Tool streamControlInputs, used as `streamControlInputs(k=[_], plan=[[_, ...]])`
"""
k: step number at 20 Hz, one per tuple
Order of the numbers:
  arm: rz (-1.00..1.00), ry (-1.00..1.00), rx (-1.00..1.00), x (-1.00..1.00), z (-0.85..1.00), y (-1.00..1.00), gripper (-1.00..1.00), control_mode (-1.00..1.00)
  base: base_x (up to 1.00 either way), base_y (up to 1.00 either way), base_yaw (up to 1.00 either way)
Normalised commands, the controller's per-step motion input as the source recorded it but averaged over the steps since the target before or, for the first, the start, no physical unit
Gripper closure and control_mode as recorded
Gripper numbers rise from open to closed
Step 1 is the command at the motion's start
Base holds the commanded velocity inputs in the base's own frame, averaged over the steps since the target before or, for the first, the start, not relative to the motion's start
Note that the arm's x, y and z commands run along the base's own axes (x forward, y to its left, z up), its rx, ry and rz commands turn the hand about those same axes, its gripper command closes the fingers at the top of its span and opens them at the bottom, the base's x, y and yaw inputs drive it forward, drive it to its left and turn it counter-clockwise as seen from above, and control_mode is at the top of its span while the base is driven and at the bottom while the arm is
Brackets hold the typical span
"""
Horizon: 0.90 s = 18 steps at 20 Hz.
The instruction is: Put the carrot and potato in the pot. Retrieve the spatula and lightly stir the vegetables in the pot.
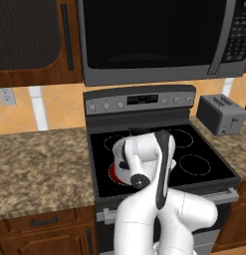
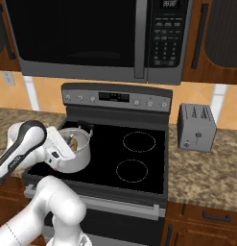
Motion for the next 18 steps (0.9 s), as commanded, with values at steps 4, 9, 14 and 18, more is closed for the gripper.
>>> streamControlInputs(k=[4, 9, 14, 18], plan=[[0.00, 0.42, 0.30, 0.00, 0.25, 0.67, 1.00, -1.00, 0.00, 0.00, 0.00], [0.00, 0.33, 0.30, -0.21, 0.15, 0.88, 1.00, -1.00, 0.00, 0.00, 0.00], [0.00, 0.30, 0.31, -0.32, 0.10, 0.70, 1.00, -1.00, 0.00, 0.00, 0.00], [0.00, 0.35, 0.34, -0.29, 0.29, 0.67, 1.00, -1.00, 0.00, 0.00, 0.00]])
